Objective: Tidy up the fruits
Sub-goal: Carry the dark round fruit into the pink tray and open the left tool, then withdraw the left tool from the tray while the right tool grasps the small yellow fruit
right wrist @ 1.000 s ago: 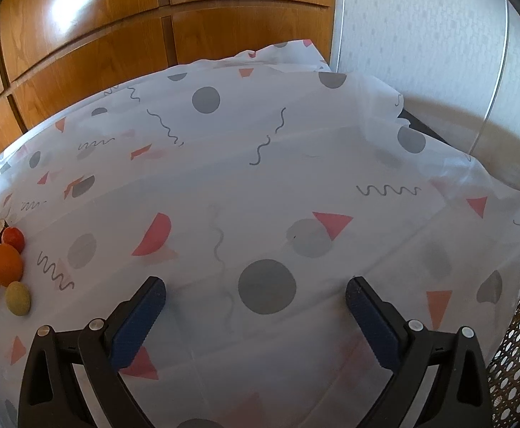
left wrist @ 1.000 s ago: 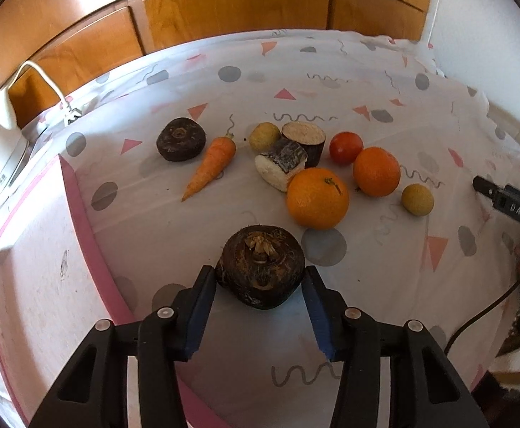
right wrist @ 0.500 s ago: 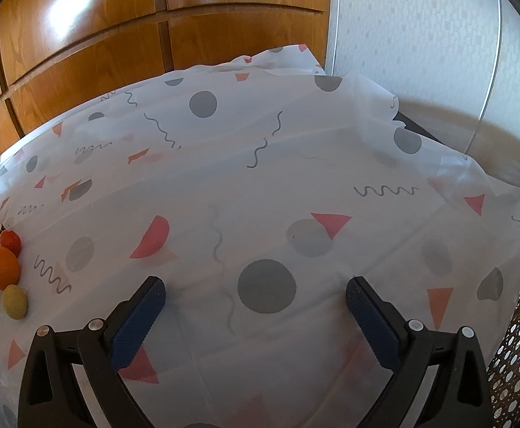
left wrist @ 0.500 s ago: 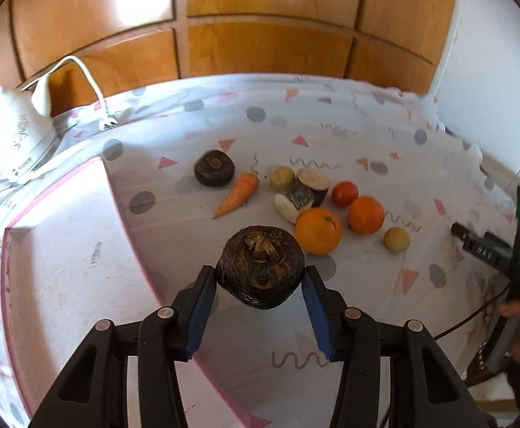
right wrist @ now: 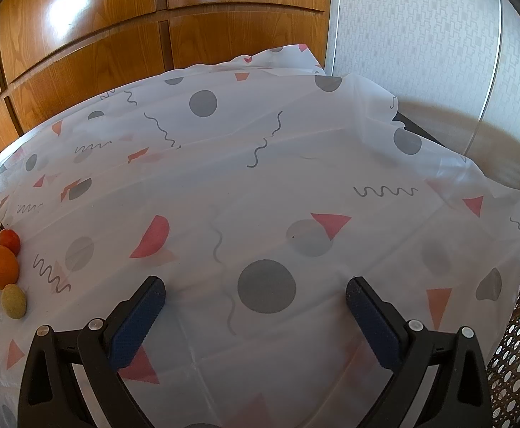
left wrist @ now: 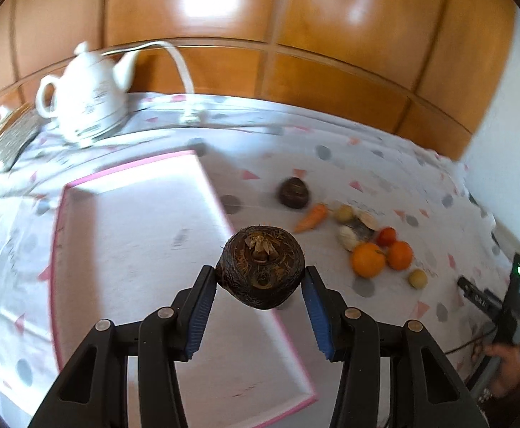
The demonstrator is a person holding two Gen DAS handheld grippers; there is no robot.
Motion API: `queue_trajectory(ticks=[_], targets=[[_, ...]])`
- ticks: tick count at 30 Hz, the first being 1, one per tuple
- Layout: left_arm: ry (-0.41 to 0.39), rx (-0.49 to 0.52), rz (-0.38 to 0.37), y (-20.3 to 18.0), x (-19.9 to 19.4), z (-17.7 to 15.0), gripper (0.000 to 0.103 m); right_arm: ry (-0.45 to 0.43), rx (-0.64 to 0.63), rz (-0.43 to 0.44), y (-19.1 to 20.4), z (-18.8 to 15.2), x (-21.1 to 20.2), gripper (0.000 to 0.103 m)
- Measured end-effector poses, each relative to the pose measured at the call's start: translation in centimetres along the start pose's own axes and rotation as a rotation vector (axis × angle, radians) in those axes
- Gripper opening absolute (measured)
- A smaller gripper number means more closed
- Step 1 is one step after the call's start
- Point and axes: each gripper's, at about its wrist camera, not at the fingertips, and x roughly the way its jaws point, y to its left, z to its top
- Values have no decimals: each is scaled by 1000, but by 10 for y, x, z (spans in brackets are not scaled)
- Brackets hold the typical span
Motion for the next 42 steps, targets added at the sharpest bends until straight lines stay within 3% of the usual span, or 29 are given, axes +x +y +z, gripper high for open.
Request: queue_trajectory(ticks=[8, 17, 24, 34, 38, 42], targets=[[5, -219, 96, 75, 1, -5, 50, 5, -3, -2, 0, 0, 0, 103], [22, -313, 176, 113, 8, -12, 50, 12, -5, -8, 0, -1, -1, 103], [43, -355, 246, 125, 19, -21, 50, 16, -8, -12, 1, 0, -1, 103], [56, -346, 264, 118, 25, -27, 52, 58, -14, -13, 2, 6, -1, 102], [31, -330, 269, 112, 18, -26, 59, 61, -38, 21, 10, 7, -7, 90], [3, -330, 264, 107, 8, -24, 63, 42, -70, 122, 28, 6, -20, 86]])
